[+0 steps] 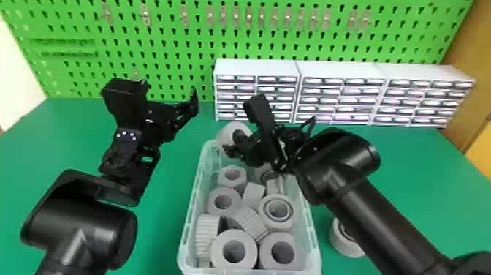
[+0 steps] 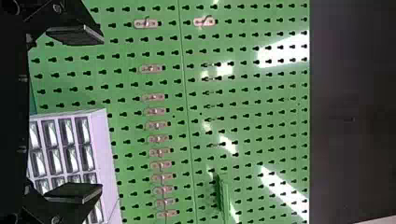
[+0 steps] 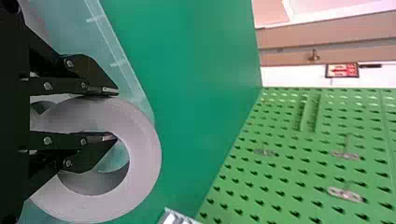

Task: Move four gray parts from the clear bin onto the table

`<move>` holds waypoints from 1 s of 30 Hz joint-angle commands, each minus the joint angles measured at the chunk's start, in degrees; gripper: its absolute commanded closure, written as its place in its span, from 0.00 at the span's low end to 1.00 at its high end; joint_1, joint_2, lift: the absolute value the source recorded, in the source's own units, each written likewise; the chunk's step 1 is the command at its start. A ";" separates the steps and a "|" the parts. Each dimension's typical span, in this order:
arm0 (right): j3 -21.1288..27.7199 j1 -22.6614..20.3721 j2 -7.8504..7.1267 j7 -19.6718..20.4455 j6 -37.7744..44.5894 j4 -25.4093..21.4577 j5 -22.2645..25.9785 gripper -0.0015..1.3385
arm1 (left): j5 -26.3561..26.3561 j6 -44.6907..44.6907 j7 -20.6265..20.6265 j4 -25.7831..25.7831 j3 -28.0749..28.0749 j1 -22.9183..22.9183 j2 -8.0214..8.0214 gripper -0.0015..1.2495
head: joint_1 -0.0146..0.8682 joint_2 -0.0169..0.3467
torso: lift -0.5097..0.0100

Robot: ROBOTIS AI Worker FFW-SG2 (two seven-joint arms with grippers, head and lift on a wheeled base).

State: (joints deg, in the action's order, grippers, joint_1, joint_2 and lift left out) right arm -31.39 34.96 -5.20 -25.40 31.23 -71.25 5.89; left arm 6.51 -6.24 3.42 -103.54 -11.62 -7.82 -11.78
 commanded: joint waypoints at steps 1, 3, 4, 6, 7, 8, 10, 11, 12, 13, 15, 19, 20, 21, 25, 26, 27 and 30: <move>3.26 -1.65 -0.34 0.00 2.52 -5.31 -1.49 0.75 | 0.00 0.00 -0.08 -0.09 0.19 0.17 0.00 0.13 | 0.78 0.14 | 0.89; 4.84 -2.53 -0.61 0.00 3.75 -7.59 -2.29 0.75 | 0.00 0.00 -0.08 -0.09 0.19 0.26 0.00 0.13 | 0.78 0.14 | 0.89; 5.46 -2.97 -0.78 0.00 4.28 -8.56 -2.64 0.75 | 0.00 0.00 -0.17 -0.09 0.28 0.26 0.00 0.13 | 0.78 0.14 | 0.89; 7.04 -3.85 -1.05 0.00 5.69 -10.93 -3.60 0.75 | 0.00 0.00 -0.17 -0.26 0.54 0.43 0.00 0.13 | 0.78 0.14 | 0.89; 7.83 -4.29 -1.05 0.00 6.48 -12.07 -3.96 0.75 | 0.00 0.00 -0.17 -0.26 0.63 0.43 0.00 0.13 | 0.78 0.14 | 0.89; 8.62 -4.73 -1.22 0.00 7.09 -13.04 -4.48 0.75 | 0.00 0.00 -0.17 -0.35 0.63 0.52 0.00 0.13 | 0.78 0.14 | 0.89; 10.73 -5.87 -1.40 0.00 8.76 -15.33 -5.63 0.75 | 0.00 0.00 -0.17 -0.35 0.72 0.52 0.00 0.13 | 0.78 0.14 | 0.89; 11.61 -6.31 -1.57 0.00 9.47 -16.29 -6.07 0.75 | 0.00 0.00 -0.17 -0.35 0.72 0.52 0.00 0.13 | 0.78 0.14 | 0.89; 12.75 -6.93 -1.66 0.00 10.43 -17.44 -6.59 0.75 | 0.00 0.00 -0.17 -0.44 0.72 0.61 0.00 0.13 | 0.78 0.14 | 0.89; 13.72 -7.36 -1.84 0.00 11.31 -18.23 -7.03 0.75 | 0.00 0.00 -0.17 -0.44 0.81 0.61 0.00 0.13 | 0.78 0.14 | 0.89; 15.74 -8.33 -2.01 0.00 13.07 -20.16 -8.26 0.75 | 0.00 0.00 -0.17 -0.53 0.90 0.61 0.00 0.13 | 0.78 0.14 | 0.89; 19.52 -10.09 -2.28 0.00 16.41 -22.88 -10.28 0.75 | 0.00 0.00 -0.26 -0.61 1.16 0.78 0.00 0.13 | 0.78 0.14 | 0.89; 20.31 -10.53 -2.36 0.00 16.94 -23.41 -10.64 0.75 | 0.00 0.00 -0.26 -0.70 1.25 0.87 0.00 0.13 | 0.78 0.14 | 0.89; 21.45 -11.06 -2.36 0.00 17.73 -24.03 -11.07 0.75 | 0.00 0.00 -0.26 -0.70 1.25 0.87 0.00 0.13 | 0.78 0.14 | 0.89; 24.44 -12.29 -2.28 0.00 20.89 -25.61 -12.57 0.75 | -0.09 0.00 -0.26 -0.79 1.25 0.96 0.00 0.13 | 0.78 0.14 | 0.89; 24.97 -12.46 -2.19 0.00 21.86 -25.78 -12.92 0.75 | -0.09 0.00 -0.26 -0.79 1.25 0.96 0.00 0.13 | 0.78 0.14 | 0.89; 25.50 -12.64 -2.19 0.00 22.65 -25.96 -13.27 0.75 | -0.09 0.00 -0.26 -0.79 1.25 0.96 0.00 0.13 | 0.78 0.14 | 0.89; 27.08 -13.43 -1.92 0.00 25.20 -26.66 -15.21 0.75 | -0.09 0.00 -0.26 -0.79 1.25 0.87 0.00 0.13 | 0.78 0.14 | 0.89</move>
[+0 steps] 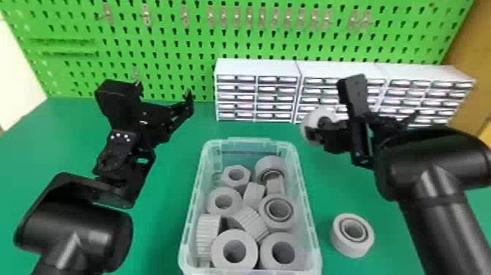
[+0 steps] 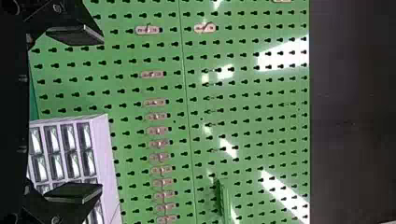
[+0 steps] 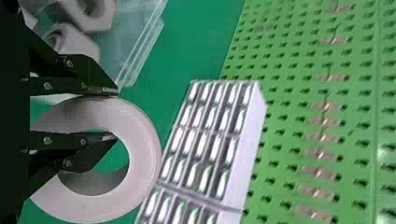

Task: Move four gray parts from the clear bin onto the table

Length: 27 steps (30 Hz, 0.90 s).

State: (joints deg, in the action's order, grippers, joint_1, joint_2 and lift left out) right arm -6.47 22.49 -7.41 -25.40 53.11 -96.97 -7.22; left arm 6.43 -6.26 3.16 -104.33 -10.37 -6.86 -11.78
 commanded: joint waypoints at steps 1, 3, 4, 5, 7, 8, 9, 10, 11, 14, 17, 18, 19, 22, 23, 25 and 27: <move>2.42 -1.13 0.29 0.00 4.19 -1.11 -2.44 0.75 | -0.01 -0.07 0.01 0.00 0.00 -0.08 0.00 0.13 | 0.78 0.14 | 0.89; 3.13 -1.40 0.29 0.00 6.39 -1.55 -3.24 0.75 | -0.01 -0.07 0.01 0.00 0.00 -0.08 0.00 0.13 | 0.78 0.14 | 0.89; 3.57 -1.49 0.29 0.00 7.80 -1.64 -3.76 0.75 | -0.01 -0.07 0.01 0.00 0.00 -0.08 0.00 0.13 | 0.78 0.14 | 0.89; 3.92 -1.66 0.29 0.00 8.76 -1.82 -4.11 0.75 | -0.01 -0.07 0.01 0.00 0.00 -0.08 0.00 0.13 | 0.78 0.14 | 0.89; 4.71 -1.93 0.38 0.00 11.05 -2.08 -4.64 0.75 | -0.01 -0.07 0.01 0.00 0.00 -0.08 0.00 0.13 | 0.78 0.14 | 0.89; 5.06 -2.10 0.38 0.00 11.93 -2.17 -4.73 0.75 | -0.01 -0.07 0.01 0.00 0.00 0.01 0.00 0.13 | 0.78 0.14 | 0.89; 5.23 -2.19 0.38 0.00 13.33 -2.26 -5.08 0.75 | -0.01 -0.07 0.01 0.00 0.00 -0.08 0.00 0.13 | 0.78 0.14 | 0.89; 5.59 -2.28 0.38 0.00 14.39 -2.26 -5.34 0.75 | -0.01 -0.07 0.01 0.00 -0.09 -0.08 0.00 0.13 | 0.78 0.14 | 0.89; 5.76 -2.36 0.38 0.00 15.44 -2.34 -5.70 0.75 | -0.01 0.02 0.01 0.00 -0.09 -0.08 0.00 0.13 | 0.78 0.14 | 0.89; 6.90 -2.72 0.55 0.00 18.17 -2.34 -6.40 0.75 | -0.01 -0.07 -0.08 0.00 -0.18 -0.08 0.00 0.13 | 0.78 0.14 | 0.89; 7.17 -2.98 0.64 0.00 20.63 -2.34 -7.72 0.75 | -0.01 -0.07 -0.08 0.00 -0.18 -0.08 0.00 0.13 | 0.78 0.14 | 0.89; 7.26 -2.98 0.64 0.00 21.86 -2.34 -8.16 0.75 | -0.01 -0.07 -0.08 0.00 -0.27 -0.08 0.00 0.13 | 0.78 0.14 | 0.89; 7.26 -2.98 0.55 0.00 22.91 -2.34 -8.60 0.75 | -0.01 -0.07 -0.08 0.00 -0.35 -0.17 0.00 0.13 | 0.78 0.14 | 0.89; 7.43 -2.89 0.46 0.00 26.08 -2.34 -10.35 0.75 | -0.01 -0.07 -0.08 0.00 -0.35 -0.26 0.00 0.13 | 0.78 0.14 | 0.89; 7.61 -2.98 0.46 0.00 26.69 -2.26 -10.71 0.75 | -0.01 -0.07 -0.08 0.00 -0.35 -0.26 0.00 0.13 | 0.78 0.14 | 0.89; 8.22 -3.16 0.46 0.00 27.66 -2.26 -11.15 0.75 | -0.01 -0.07 0.01 0.00 -0.44 -0.26 0.00 0.13 | 0.78 0.14 | 0.89; 8.75 -3.42 0.46 0.00 27.84 -2.17 -11.41 0.75 | -0.01 -0.07 -0.08 0.00 -0.53 -0.35 0.00 0.13 | 0.78 0.14 | 0.89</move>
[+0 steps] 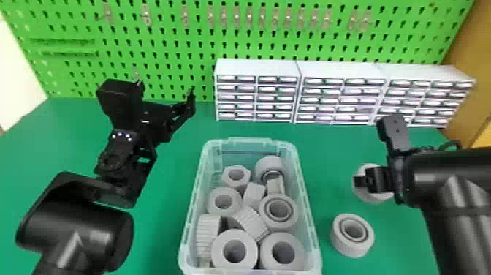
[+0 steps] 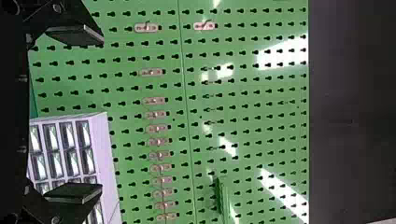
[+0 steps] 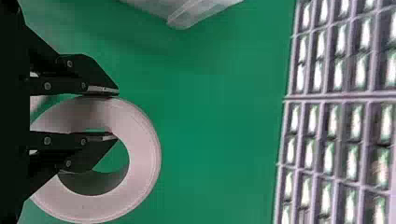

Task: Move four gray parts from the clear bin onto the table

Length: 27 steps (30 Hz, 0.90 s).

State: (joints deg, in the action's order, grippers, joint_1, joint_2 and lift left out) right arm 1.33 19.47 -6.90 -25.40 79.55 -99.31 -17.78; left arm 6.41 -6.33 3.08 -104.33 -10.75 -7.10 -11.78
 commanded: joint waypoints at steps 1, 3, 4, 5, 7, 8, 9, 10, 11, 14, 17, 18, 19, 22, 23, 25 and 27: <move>1.39 -0.66 0.05 0.00 1.40 0.34 -0.85 0.75 | 0.00 0.00 -0.01 0.09 -0.24 -0.10 0.00 0.13 | 0.78 0.14 | 0.89; 2.01 -1.10 0.05 0.00 1.31 0.96 -0.85 0.75 | 0.09 0.00 -0.01 0.09 -0.42 -0.19 0.00 0.13 | 0.78 0.14 | 0.89; 2.09 -1.19 0.05 0.00 1.23 1.31 -0.85 0.75 | 0.09 0.00 -0.01 0.09 -0.50 -0.19 0.00 0.13 | 0.78 0.14 | 0.89; 2.27 -1.36 0.05 0.00 1.14 1.58 -0.85 0.75 | 0.09 0.00 -0.01 0.09 -0.50 -0.19 0.00 0.13 | 0.78 0.14 | 0.89; 2.80 -1.54 0.14 0.00 1.14 2.37 -0.76 0.75 | 0.09 0.00 -0.01 0.09 -0.50 -0.19 0.00 0.13 | 0.78 0.14 | 0.89; 3.06 -1.71 0.23 0.00 1.05 2.63 -0.50 0.75 | 0.09 0.00 0.08 0.09 -0.50 -0.19 0.00 0.13 | 0.78 0.14 | 0.89; 3.68 -1.89 0.31 0.00 0.79 3.07 -0.06 0.75 | 0.09 0.00 -0.01 0.09 -0.50 -0.19 0.00 0.13 | 0.78 0.14 | 0.89; 4.03 -1.89 0.40 0.00 0.52 3.51 0.21 0.75 | 0.09 0.00 -0.01 0.09 -0.50 -0.19 0.00 0.13 | 0.78 0.14 | 0.89; 4.20 -1.98 0.40 0.00 0.35 3.86 0.38 0.75 | 0.09 0.00 -0.01 0.09 -0.50 -0.19 0.00 0.13 | 0.78 0.14 | 0.89; 4.47 -1.98 0.40 0.00 -0.18 5.27 0.47 0.75 | 0.09 0.00 -0.01 0.09 -0.59 -0.19 0.00 0.13 | 0.78 0.14 | 0.89; 4.64 -1.89 0.49 0.00 -0.44 6.50 0.56 0.75 | 0.09 0.00 0.08 0.09 -0.68 -0.28 0.09 0.13 | 0.78 0.14 | 0.89; 4.73 -1.89 0.49 0.00 -0.53 6.85 0.56 0.75 | 0.09 0.00 -0.01 0.09 -0.68 -0.28 0.09 0.13 | 0.78 0.14 | 0.89; 4.73 -1.89 0.49 0.00 -0.53 7.02 0.56 0.75 | 0.09 0.00 -0.01 0.09 -0.68 -0.28 0.09 0.13 | 0.78 0.14 | 0.89; 4.82 -1.89 0.49 0.00 -0.53 7.64 0.56 0.75 | 0.18 0.00 -0.01 0.09 -0.68 -0.28 0.09 0.13 | 0.78 0.14 | 0.89; 4.82 -1.89 0.49 0.00 -0.53 7.82 0.47 0.75 | 0.09 0.00 -0.01 0.09 -0.68 -0.28 0.00 0.13 | 0.78 0.14 | 0.89; 4.82 -1.89 0.40 0.00 -0.53 8.17 0.29 0.75 | 0.18 0.00 -0.01 0.09 -0.68 -0.28 0.09 0.13 | 0.78 0.14 | 0.89; 4.82 -1.89 0.40 0.00 -0.53 8.34 -0.06 0.75 | 0.18 0.00 -0.01 0.09 -0.68 -0.28 0.09 0.13 | 0.78 0.14 | 0.89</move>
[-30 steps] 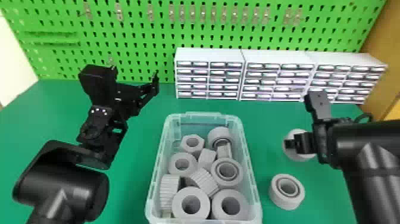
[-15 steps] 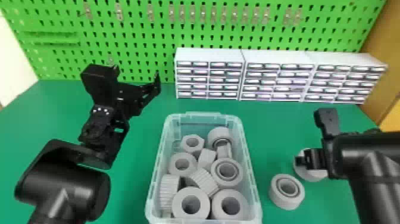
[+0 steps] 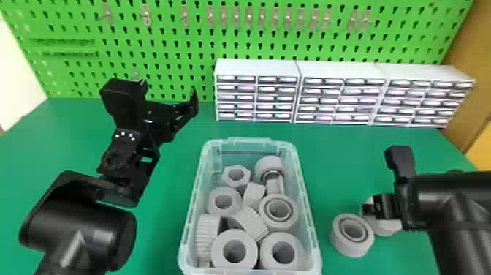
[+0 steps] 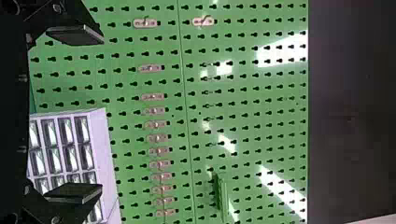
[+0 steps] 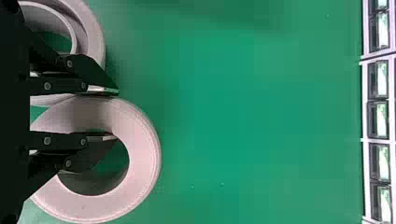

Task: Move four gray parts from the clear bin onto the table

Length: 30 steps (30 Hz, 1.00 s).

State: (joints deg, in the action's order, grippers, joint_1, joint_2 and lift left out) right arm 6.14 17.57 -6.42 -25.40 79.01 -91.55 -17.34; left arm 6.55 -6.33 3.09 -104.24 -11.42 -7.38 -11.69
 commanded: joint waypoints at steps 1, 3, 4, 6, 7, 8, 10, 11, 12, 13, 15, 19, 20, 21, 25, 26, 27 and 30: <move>-0.07 0.01 -0.08 0.00 0.00 0.76 -0.59 0.75 | -0.04 0.00 -0.01 0.00 0.00 0.00 0.00 0.13 | 0.78 0.14 | 0.89; -0.07 -0.08 -0.08 0.00 0.00 0.85 -0.59 0.75 | 0.05 0.00 -0.01 0.00 0.00 -0.09 0.00 0.13 | 0.78 0.14 | 0.89; -0.07 0.01 -0.17 0.00 0.00 0.94 -0.67 0.75 | -0.04 0.00 -0.01 0.00 0.00 -0.09 0.00 0.13 | 0.78 0.14 | 0.89; -0.16 0.01 -0.17 0.00 0.00 1.03 -0.67 0.75 | 0.05 0.00 -0.01 0.00 0.00 -0.09 0.00 0.13 | 0.78 0.14 | 0.89; -0.16 0.01 -0.17 0.00 0.00 1.03 -0.67 0.75 | 0.05 0.00 -0.01 0.00 0.00 -0.09 0.00 0.13 | 0.78 0.14 | 0.89; -0.25 0.01 -0.17 0.00 0.00 1.03 -0.76 0.75 | 0.05 0.00 -0.01 0.00 0.00 -0.09 0.00 0.13 | 0.78 0.14 | 0.89; -0.25 0.01 -0.17 0.00 0.00 1.03 -0.94 0.75 | 0.05 0.00 -0.01 0.00 0.00 -0.09 0.00 0.13 | 0.78 0.14 | 0.89; -0.25 0.01 -0.17 0.00 0.00 1.03 -0.94 0.74 | 0.05 0.00 -0.01 0.00 0.00 -0.09 -0.08 0.13 | 0.78 0.14 | 0.89; -0.25 0.01 -0.26 0.00 0.00 1.03 -0.94 0.71 | 0.05 0.00 -0.01 0.00 0.00 -0.09 0.00 0.13 | 0.78 0.14 | 0.89; -0.25 0.01 -0.26 0.00 0.00 1.03 -0.94 0.67 | 0.05 0.00 -0.01 0.00 0.00 -0.09 0.00 0.13 | 0.78 0.14 | 0.89; -0.25 0.10 -0.26 0.00 0.00 1.03 -1.11 0.61 | 0.05 0.00 -0.01 0.00 -0.09 -0.09 0.00 0.13 | 0.78 0.14 | 0.89; -0.51 0.01 -0.26 0.00 0.00 1.12 -1.73 0.48 | 0.05 -0.09 -0.01 0.00 -0.09 -0.09 0.00 0.13 | 0.78 0.14 | 0.89; -0.60 0.10 -0.26 0.00 0.00 1.12 -1.82 0.46 | 0.05 -0.09 -0.01 0.00 -0.09 -0.09 0.00 0.13 | 0.78 0.14 | 0.89; -0.60 0.10 -0.26 0.00 0.00 1.20 -1.82 0.44 | 0.05 -0.09 -0.01 0.09 -0.09 -0.09 0.00 0.13 | 0.78 0.14 | 0.89; -0.69 0.10 -0.26 0.00 0.00 1.29 -1.82 0.40 | 0.05 -0.09 -0.01 0.00 -0.09 -0.09 0.00 0.13 | 0.78 0.14 | 0.89; -0.69 0.10 -0.26 0.00 0.00 1.29 -1.82 0.40 | 0.05 -0.09 -0.01 0.09 -0.09 -0.09 0.00 0.13 | 0.78 0.14 | 0.89; -0.69 0.10 -0.26 0.00 0.00 1.29 -1.82 0.40 | 0.05 -0.09 -0.01 0.09 -0.18 -0.09 -0.08 0.13 | 0.78 0.14 | 0.89; -0.78 0.18 -0.34 0.00 0.00 1.29 -1.82 0.40 | 0.05 -0.09 -0.01 0.09 -0.18 -0.09 0.00 0.13 | 0.78 0.14 | 0.89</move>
State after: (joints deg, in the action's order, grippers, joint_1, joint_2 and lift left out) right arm 5.46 17.69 -6.70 -25.40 79.01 -90.27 -19.16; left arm 6.59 -6.42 3.08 -104.17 -11.55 -7.47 -11.70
